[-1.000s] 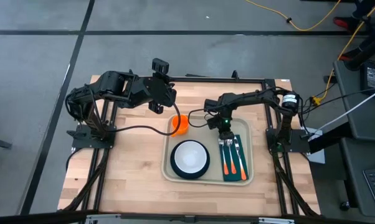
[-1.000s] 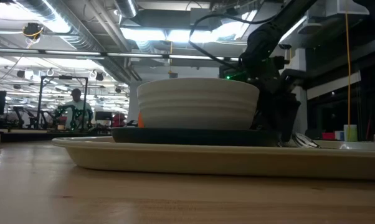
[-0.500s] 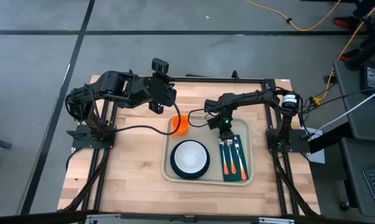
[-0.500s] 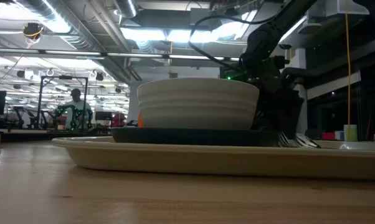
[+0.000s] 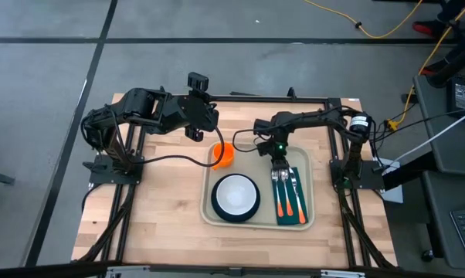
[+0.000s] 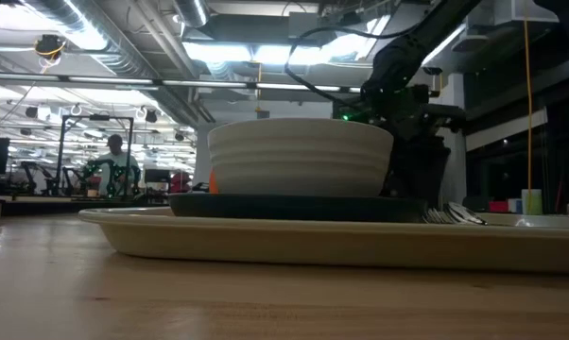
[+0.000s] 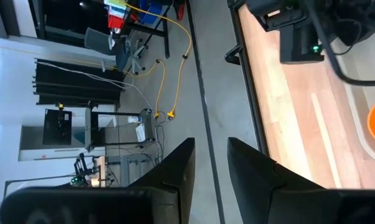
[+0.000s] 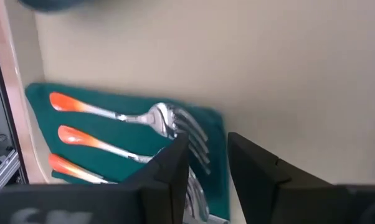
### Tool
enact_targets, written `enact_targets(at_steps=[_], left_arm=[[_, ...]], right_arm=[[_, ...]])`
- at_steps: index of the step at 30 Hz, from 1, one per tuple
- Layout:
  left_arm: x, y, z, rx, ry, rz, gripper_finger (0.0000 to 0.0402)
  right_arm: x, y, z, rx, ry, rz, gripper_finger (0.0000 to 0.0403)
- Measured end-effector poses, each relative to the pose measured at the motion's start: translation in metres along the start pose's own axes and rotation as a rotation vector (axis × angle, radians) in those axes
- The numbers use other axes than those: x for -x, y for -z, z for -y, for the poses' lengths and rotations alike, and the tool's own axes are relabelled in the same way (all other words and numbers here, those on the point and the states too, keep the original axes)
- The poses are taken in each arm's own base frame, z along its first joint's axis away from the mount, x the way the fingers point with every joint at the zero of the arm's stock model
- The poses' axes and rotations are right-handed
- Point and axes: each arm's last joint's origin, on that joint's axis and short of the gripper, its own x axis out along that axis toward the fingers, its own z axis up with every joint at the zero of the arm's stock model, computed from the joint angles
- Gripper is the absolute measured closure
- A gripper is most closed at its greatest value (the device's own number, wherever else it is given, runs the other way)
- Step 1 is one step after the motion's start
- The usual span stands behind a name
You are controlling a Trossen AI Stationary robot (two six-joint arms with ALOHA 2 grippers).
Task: Set up tray
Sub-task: Return to Home Position
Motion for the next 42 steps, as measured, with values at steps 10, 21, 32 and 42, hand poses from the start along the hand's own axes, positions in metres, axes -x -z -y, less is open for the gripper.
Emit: enact_targets(at_steps=[10,21,32,42], left_arm=[[0.0,0.0,0.0,0.008,0.0,-0.001,0.0313],[0.05,0.063,-0.037,0.44,0.095,0.129,0.0313],[0.119,0.161,-0.043,0.797,0.228,0.285,0.0313],[0.144,0.219,-0.013,0.894,0.038,0.246,0.0313]], right_arm=[[0.046,-0.025,0.002,0.019,0.137,0.064,0.0287],[0.221,-0.024,-0.052,-0.014,0.159,0.572,0.0287],[0.311,0.101,-0.202,0.33,0.542,0.974,0.0287],[0.302,0.191,-0.262,0.276,0.783,1.142,0.0287]])
